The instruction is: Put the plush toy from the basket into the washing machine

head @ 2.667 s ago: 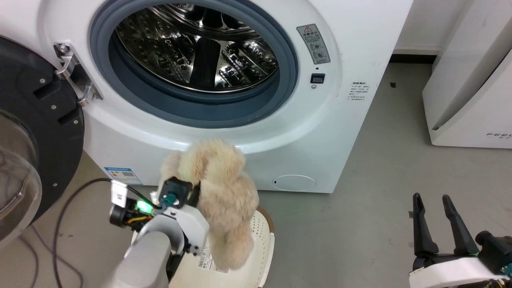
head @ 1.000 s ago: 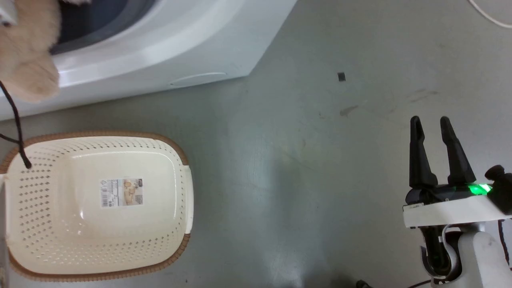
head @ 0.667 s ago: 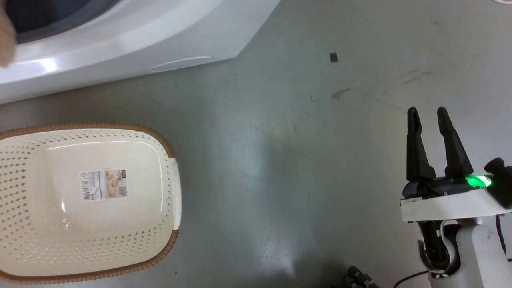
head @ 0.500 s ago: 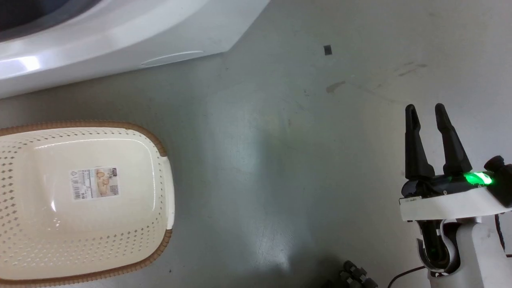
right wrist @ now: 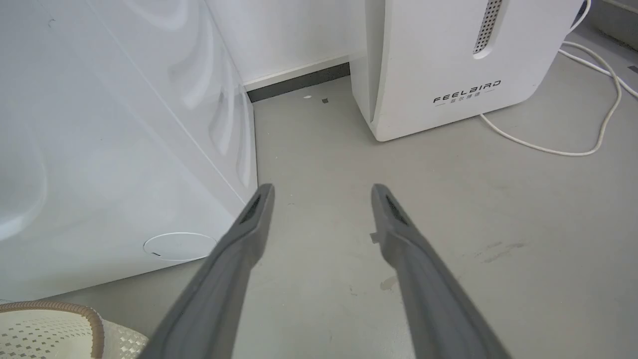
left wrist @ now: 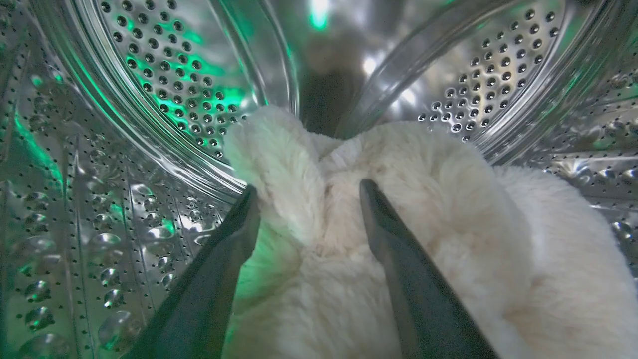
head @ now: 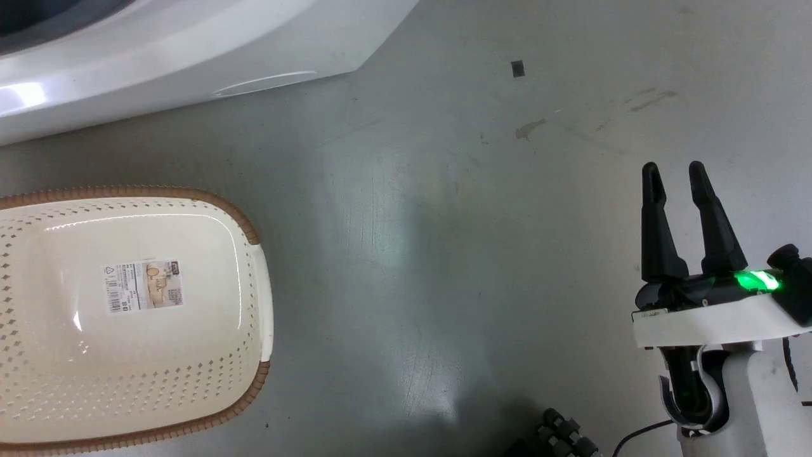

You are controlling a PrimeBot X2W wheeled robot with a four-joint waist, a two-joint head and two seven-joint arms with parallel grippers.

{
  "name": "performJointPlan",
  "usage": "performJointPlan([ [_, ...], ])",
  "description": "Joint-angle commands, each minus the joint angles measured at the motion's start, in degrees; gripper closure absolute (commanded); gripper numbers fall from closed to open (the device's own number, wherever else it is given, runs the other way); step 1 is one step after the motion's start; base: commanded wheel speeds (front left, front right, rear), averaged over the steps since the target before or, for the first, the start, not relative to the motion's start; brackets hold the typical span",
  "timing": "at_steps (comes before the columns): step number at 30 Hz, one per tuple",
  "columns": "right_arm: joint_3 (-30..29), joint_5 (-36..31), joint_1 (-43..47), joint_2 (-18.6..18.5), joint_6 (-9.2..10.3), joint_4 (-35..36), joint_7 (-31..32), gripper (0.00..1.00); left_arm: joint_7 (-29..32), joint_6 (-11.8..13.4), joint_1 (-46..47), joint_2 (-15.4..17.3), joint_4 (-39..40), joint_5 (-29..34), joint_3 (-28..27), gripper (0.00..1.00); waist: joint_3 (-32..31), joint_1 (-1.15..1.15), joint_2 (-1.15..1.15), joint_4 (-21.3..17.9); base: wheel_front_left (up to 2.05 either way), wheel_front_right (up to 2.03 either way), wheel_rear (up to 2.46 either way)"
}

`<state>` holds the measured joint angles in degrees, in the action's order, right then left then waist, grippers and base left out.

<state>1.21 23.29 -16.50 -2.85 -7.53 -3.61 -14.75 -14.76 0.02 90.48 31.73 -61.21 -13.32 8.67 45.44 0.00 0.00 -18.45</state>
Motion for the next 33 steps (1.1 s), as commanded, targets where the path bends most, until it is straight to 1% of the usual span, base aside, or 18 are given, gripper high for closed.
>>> performJointPlan([
  [1,-0.09,0.22,-1.05,-0.03,0.04,-0.01,-0.25,0.00,-0.21,-0.17,-0.40,-0.04,-0.73,-0.04,0.22,0.00,-0.17,0.00,0.00,0.21,0.00,0.00,0.00],
  [7,-0.37,-0.35,-1.16,-0.03,0.04,-0.33,-0.25,0.00,-0.22,-0.74,-3.17,-0.98,-0.43,-0.97,-0.34,0.00,-2.27,0.00,0.00,1.09,0.00,0.00,0.00],
  [20,0.00,-2.64,1.09,-0.03,0.04,-1.36,-0.25,0.00,-0.23,-1.08,-18.52,-4.29,4.75,-2.93,-3.79,0.00,-11.82,0.00,0.00,4.03,0.00,0.00,0.00],
  [26,0.12,-3.91,2.88,-0.03,0.04,-1.41,-0.25,0.00,-0.23,-0.19,-27.94,-6.89,11.17,-2.19,-5.71,0.00,-16.45,0.00,0.00,5.99,0.00,0.00,0.00],
  [30,0.20,-5.05,4.54,-0.03,0.04,-1.50,-0.25,0.00,-0.23,0.47,-35.41,-9.54,17.19,-1.03,-6.94,0.00,-19.82,0.00,0.00,7.77,0.00,0.00,0.00],
  [33,0.33,-5.93,5.63,-0.03,0.04,-1.32,-0.25,0.00,-0.24,0.38,-40.15,-10.97,20.94,-0.16,-8.11,0.00,-22.16,0.00,0.00,9.08,0.00,0.00,0.00],
])
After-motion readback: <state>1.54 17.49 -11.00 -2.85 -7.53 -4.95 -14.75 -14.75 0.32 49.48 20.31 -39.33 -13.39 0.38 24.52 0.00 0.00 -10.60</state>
